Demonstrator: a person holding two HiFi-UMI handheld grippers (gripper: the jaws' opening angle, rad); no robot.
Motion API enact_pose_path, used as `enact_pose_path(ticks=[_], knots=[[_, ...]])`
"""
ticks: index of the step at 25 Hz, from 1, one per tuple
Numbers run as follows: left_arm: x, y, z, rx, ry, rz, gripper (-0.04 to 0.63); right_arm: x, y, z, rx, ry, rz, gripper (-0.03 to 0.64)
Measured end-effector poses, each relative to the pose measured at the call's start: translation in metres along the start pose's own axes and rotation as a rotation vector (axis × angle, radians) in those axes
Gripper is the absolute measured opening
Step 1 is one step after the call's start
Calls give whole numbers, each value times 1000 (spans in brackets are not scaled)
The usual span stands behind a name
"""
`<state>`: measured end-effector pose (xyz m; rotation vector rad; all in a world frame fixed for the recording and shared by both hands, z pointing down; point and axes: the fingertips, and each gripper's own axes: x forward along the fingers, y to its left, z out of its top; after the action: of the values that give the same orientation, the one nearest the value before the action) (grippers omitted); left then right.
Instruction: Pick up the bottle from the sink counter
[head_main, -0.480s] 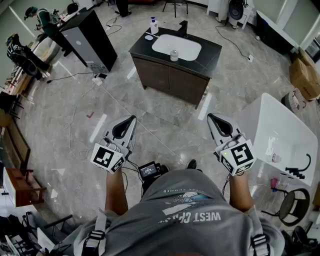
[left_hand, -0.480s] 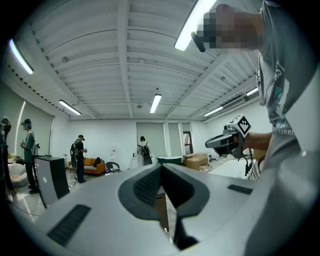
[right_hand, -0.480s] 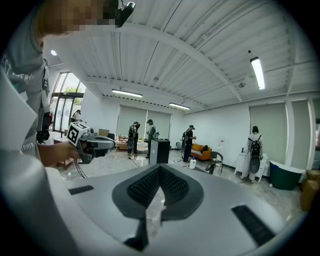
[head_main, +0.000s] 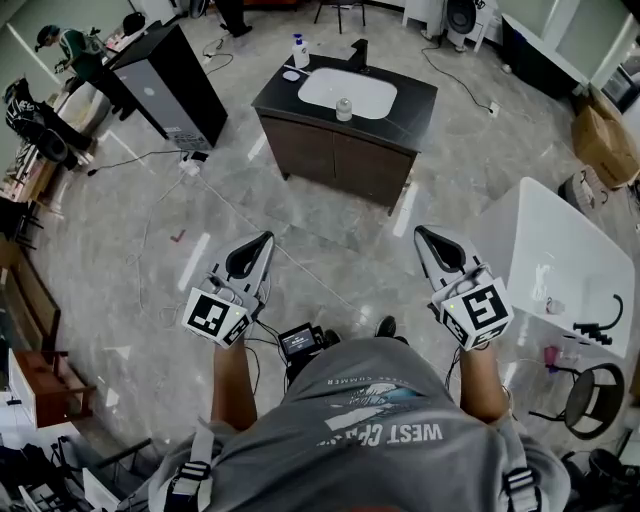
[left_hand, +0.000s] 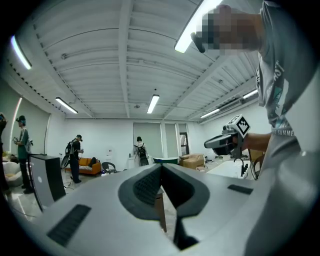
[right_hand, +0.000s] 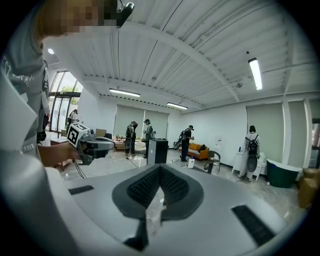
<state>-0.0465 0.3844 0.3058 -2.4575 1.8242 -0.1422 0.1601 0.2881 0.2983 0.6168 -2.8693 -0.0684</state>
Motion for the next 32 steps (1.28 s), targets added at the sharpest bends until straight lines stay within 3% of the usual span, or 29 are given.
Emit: enact_pose_path(ticks=[17, 32], knots=[[12, 18, -16, -11, -8, -43, 5, 22, -2, 1, 50, -33, -13, -3], [100, 39, -19, -10, 79, 54, 5, 83, -105, -2, 102, -80, 107, -3]])
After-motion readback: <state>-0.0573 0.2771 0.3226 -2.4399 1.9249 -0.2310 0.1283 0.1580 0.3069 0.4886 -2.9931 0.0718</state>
